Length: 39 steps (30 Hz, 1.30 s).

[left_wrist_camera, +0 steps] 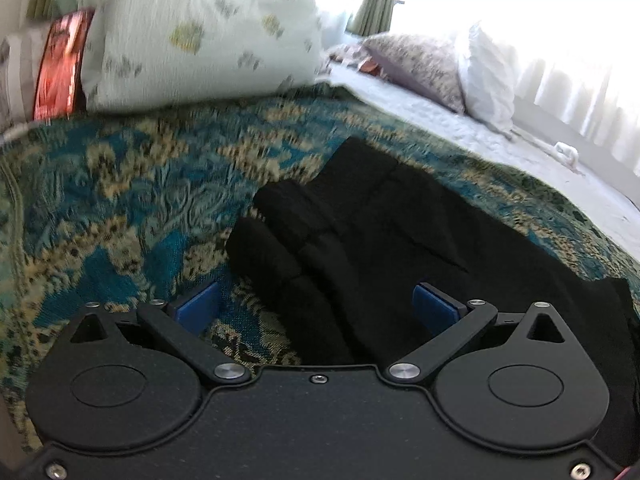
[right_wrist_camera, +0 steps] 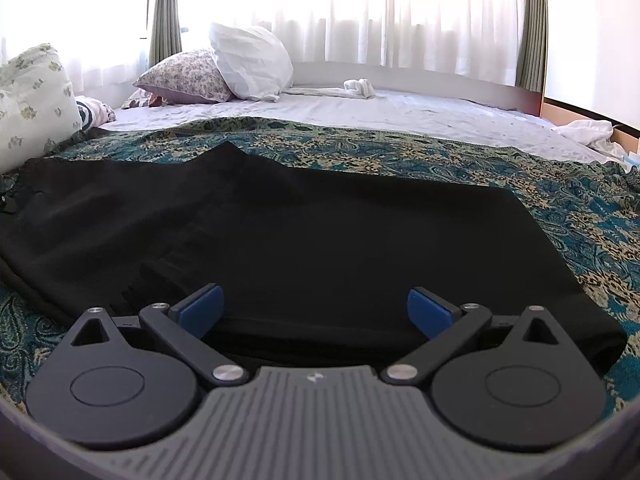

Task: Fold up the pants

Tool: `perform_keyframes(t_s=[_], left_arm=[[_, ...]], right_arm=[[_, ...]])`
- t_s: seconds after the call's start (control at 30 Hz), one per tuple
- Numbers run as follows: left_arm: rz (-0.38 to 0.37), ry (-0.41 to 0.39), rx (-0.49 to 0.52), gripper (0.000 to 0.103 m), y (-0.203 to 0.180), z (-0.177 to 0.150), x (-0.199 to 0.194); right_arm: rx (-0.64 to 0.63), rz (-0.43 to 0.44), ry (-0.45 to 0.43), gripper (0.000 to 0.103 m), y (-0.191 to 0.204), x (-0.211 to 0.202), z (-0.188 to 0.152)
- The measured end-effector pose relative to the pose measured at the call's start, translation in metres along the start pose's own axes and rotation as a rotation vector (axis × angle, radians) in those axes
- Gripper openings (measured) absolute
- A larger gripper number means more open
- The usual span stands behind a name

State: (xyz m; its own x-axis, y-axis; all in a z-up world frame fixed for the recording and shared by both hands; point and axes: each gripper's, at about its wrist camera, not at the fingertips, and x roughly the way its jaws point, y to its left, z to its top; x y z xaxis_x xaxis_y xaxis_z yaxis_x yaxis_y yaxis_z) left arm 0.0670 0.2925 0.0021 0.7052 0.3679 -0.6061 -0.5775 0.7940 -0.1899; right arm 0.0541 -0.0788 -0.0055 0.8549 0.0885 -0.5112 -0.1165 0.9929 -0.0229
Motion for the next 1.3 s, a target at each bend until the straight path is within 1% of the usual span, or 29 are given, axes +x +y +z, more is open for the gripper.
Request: perform_keyframes(t_s=[0.13, 0.33, 0.4, 0.43, 0.5, 0.53, 0.57, 0.6, 0.63, 0.67, 0.73, 0.77, 0.83, 0.87, 0.97, 1.07, 1.13, 1.2, 1.27, 1.3], left_arm=[[-0.003, 0.003, 0.013, 0.103, -0.003, 0.005, 0.008], [-0.04, -0.003, -0.029, 0.102, -0.002, 0.008, 0.016], [-0.036, -0.009, -0.036, 0.102, -0.003, 0.007, 0.017], [-0.033, -0.014, -0.036, 0.1, -0.003, 0.006, 0.016], [-0.019, -0.028, -0.043, 0.087, -0.004, 0.006, 0.014], [-0.005, -0.041, -0.058, 0.074, -0.002, 0.005, 0.012], [0.006, -0.051, -0.076, 0.058, 0.0, 0.005, 0.01], [0.015, -0.062, -0.1, 0.049, 0.004, 0.005, 0.008], [0.011, -0.073, -0.13, 0.036, 0.008, 0.005, 0.005], [-0.003, -0.08, -0.154, 0.028, 0.013, 0.005, 0.002], [-0.024, -0.1, -0.163, 0.02, 0.016, 0.006, -0.005], [-0.025, -0.116, -0.146, 0.016, 0.013, 0.006, -0.01], [-0.028, -0.16, -0.092, 0.013, 0.001, 0.008, -0.023], [-0.043, -0.176, -0.065, 0.012, -0.007, 0.01, -0.031], [-0.128, -0.211, -0.004, 0.012, -0.039, 0.018, -0.057], [-0.247, -0.232, 0.067, 0.012, -0.084, 0.023, -0.086], [-0.323, -0.247, 0.141, 0.012, -0.124, 0.022, -0.108], [-0.414, -0.255, 0.228, 0.012, -0.162, 0.016, -0.131], [-0.54, -0.222, 0.325, 0.012, -0.204, 0.003, -0.152], [-0.588, -0.199, 0.356, 0.012, -0.218, -0.004, -0.159]], right_arm=[[0.001, -0.005, 0.002, 0.103, 0.001, 0.001, 0.0], [-0.001, -0.005, 0.001, 0.103, 0.001, 0.002, -0.001], [0.003, -0.002, 0.0, 0.103, 0.001, 0.002, -0.001], [0.005, -0.001, -0.001, 0.103, 0.001, 0.002, -0.001], [0.008, 0.0, -0.003, 0.103, 0.0, 0.002, -0.002], [0.009, 0.001, -0.004, 0.103, 0.0, 0.002, -0.002], [0.01, 0.001, -0.005, 0.103, 0.0, 0.002, -0.002], [0.011, 0.002, -0.005, 0.103, -0.001, 0.002, -0.003], [0.011, 0.005, -0.004, 0.103, -0.001, 0.002, -0.003], [0.012, 0.012, -0.003, 0.103, -0.002, 0.003, -0.003], [0.022, 0.029, 0.003, 0.103, -0.005, 0.004, -0.004], [0.027, 0.034, 0.003, 0.103, -0.006, 0.004, -0.004], [0.034, 0.042, -0.001, 0.103, -0.006, 0.003, -0.004], [0.037, 0.044, -0.003, 0.103, -0.007, 0.003, -0.004], [0.049, 0.056, -0.01, 0.103, -0.008, 0.002, -0.004], [0.058, 0.077, -0.024, 0.103, -0.01, 0.002, -0.006], [0.068, 0.09, -0.025, 0.103, -0.012, 0.001, -0.005], [0.088, 0.094, -0.035, 0.103, -0.015, 0.0, -0.005], [0.141, 0.083, -0.067, 0.103, -0.024, -0.012, -0.002], [0.187, 0.086, -0.109, 0.103, -0.035, -0.024, 0.002]])
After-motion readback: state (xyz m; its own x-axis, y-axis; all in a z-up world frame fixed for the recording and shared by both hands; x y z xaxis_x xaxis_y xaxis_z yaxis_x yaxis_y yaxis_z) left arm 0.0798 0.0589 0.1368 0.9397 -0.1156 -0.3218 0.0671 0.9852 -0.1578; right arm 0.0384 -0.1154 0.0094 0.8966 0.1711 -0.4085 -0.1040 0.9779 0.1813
